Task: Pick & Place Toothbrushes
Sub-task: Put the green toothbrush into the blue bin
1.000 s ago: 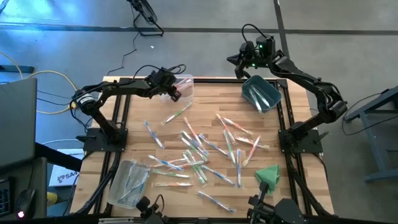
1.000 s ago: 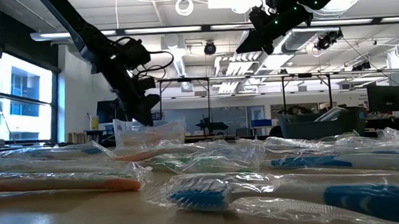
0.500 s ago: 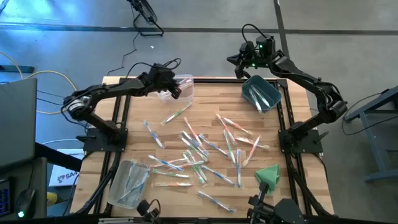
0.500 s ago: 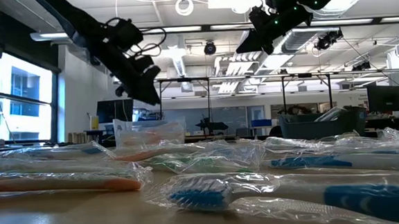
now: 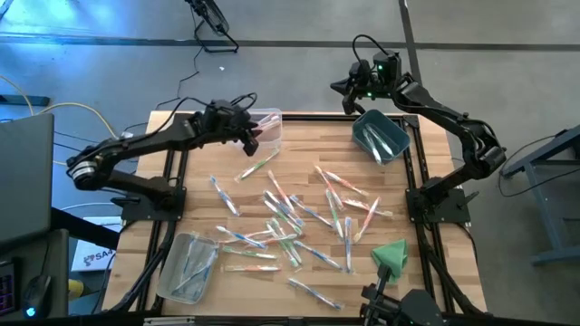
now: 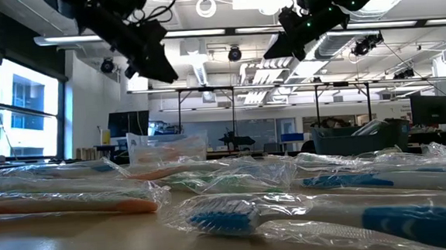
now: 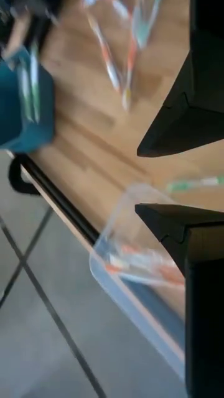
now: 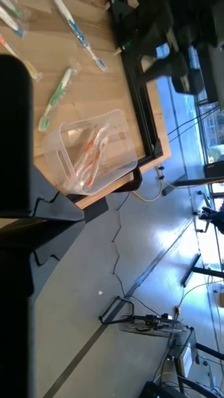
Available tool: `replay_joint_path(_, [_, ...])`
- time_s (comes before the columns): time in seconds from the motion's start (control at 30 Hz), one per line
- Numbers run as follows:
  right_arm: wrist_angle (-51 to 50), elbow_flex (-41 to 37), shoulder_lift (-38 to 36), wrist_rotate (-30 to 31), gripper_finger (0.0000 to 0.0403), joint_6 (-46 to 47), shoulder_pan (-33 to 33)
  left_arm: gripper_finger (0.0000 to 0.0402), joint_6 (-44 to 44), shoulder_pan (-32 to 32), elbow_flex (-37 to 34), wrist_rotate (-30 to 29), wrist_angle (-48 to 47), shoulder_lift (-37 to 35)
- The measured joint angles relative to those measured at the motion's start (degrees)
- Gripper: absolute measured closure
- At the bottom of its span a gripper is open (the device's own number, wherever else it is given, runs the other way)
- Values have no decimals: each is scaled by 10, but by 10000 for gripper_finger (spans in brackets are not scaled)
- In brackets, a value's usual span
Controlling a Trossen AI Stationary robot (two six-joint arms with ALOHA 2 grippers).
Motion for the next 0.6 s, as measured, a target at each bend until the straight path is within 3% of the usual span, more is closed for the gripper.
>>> replay_joint_path(0.6, [33, 0, 0, 1, 400, 2, 0, 272, -82, -24, 0, 8, 4, -12])
